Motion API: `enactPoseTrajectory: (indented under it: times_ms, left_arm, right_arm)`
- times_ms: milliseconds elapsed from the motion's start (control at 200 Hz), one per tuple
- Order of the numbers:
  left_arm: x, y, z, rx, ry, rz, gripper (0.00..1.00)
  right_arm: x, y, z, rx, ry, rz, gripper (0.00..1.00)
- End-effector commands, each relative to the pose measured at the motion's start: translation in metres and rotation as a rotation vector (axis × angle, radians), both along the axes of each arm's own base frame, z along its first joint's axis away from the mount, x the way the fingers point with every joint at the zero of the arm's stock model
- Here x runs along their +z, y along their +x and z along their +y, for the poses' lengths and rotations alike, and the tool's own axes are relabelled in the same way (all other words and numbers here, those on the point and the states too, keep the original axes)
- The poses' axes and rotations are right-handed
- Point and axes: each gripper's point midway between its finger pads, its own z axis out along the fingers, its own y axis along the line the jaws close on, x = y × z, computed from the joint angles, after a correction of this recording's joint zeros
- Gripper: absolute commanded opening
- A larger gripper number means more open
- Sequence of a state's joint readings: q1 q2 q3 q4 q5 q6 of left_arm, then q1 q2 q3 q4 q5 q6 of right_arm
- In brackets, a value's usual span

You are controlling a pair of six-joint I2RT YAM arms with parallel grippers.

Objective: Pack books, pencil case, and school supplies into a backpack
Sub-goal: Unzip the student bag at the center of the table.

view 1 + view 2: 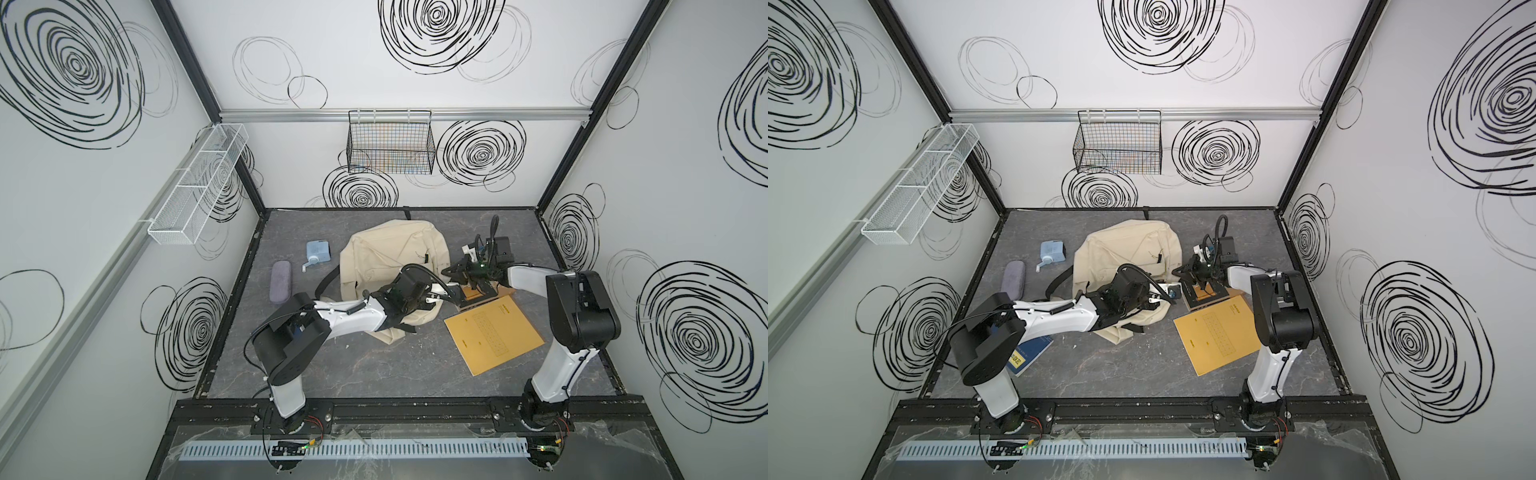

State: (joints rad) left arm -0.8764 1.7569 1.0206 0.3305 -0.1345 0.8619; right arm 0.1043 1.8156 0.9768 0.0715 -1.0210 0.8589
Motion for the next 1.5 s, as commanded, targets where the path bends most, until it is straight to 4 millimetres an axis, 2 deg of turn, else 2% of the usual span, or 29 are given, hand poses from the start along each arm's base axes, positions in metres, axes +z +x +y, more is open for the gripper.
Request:
enactPoseTrajectory:
  times_ms: [0, 170, 460, 635, 810, 996, 1161, 1341, 1496]
  left_arm:
    - [0.035, -0.012, -0.004, -0.040, -0.045, -0.053, 0.00]
    - [0.041, -0.024, -0.001, -0.060, -0.033, -0.063, 0.00]
    - [0.049, -0.031, 0.009, -0.054, -0.001, -0.101, 0.00]
    - [0.045, -0.037, 0.025, -0.049, 0.051, -0.131, 0.00]
    - [0.060, -0.044, 0.040, -0.038, 0.004, -0.141, 0.00]
    - [0.053, -0.051, 0.055, -0.005, 0.012, -0.152, 0.00]
    - [0.046, -0.050, 0.076, 0.039, 0.028, -0.150, 0.00]
    - [0.058, -0.048, 0.092, 0.076, -0.018, -0.150, 0.00]
    - [0.059, -0.052, 0.100, 0.085, -0.027, -0.150, 0.00]
  right_arm:
    - [0.008, 0.015, -0.012, -0.050, 0.022, -0.055, 0.00]
    - [0.012, 0.020, -0.023, -0.084, 0.032, -0.068, 0.00]
    - [0.008, 0.024, -0.041, -0.133, 0.038, -0.064, 0.00]
    - [0.005, 0.023, -0.050, -0.143, 0.033, -0.060, 0.00]
    - [0.004, 0.022, -0.054, -0.150, 0.035, -0.056, 0.00]
    - [0.007, 0.023, -0.061, -0.162, 0.032, -0.060, 0.00]
    - [0.007, 0.026, -0.067, -0.166, 0.023, -0.065, 0.00]
    - [0.006, 0.025, -0.072, -0.167, 0.004, -0.065, 0.00]
    - [0.004, 0.024, -0.074, -0.168, -0.012, -0.065, 0.00]
